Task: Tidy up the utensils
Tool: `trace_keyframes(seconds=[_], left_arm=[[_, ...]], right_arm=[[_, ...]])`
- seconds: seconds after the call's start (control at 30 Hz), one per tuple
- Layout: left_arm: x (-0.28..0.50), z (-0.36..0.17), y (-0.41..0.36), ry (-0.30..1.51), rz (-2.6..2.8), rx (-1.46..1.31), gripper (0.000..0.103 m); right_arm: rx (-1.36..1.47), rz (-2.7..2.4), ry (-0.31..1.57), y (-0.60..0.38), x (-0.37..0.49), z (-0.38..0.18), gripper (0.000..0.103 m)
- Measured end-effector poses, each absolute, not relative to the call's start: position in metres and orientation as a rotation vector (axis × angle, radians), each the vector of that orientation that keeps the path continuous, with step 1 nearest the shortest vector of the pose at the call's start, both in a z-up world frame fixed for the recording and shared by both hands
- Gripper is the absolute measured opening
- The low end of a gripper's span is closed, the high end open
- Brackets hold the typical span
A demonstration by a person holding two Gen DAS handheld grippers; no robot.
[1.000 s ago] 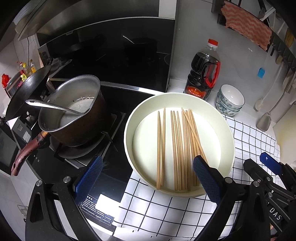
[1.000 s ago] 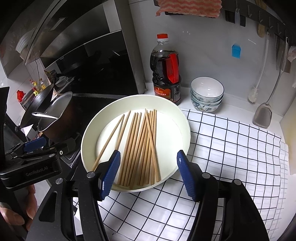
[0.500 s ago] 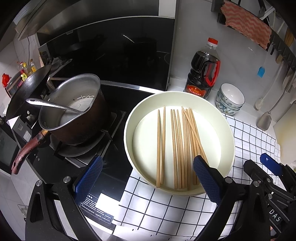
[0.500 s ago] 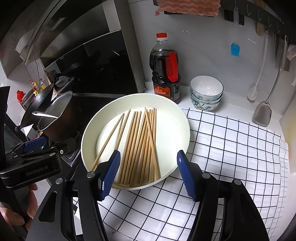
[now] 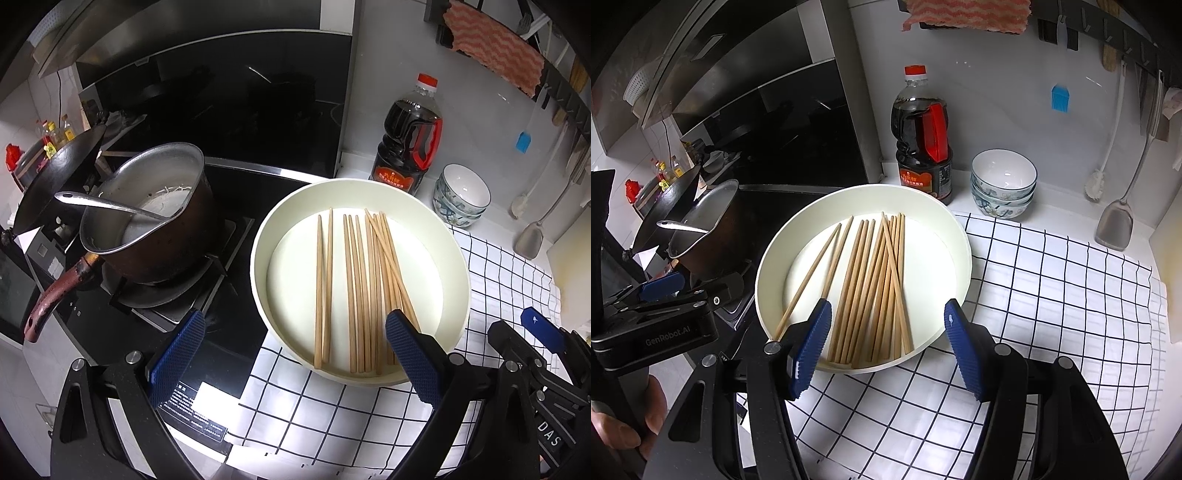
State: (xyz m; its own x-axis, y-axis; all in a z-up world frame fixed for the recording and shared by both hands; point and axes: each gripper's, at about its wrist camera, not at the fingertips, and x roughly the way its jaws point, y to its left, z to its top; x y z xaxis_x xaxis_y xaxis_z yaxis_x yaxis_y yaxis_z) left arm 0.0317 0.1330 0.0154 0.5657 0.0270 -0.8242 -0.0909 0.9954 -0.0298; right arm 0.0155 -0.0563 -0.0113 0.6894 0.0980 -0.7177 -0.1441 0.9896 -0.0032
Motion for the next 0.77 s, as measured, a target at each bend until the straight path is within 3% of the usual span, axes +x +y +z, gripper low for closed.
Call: trace_keyframes(seconds=[0.77], left_arm=[[0.0292, 0.0141, 0.1323, 0.980, 0.064, -0.080, 0.097]], right_arm=[[-0.054, 0.133, 0.797, -0.0544, 0.0101, -0.0134, 0.063]])
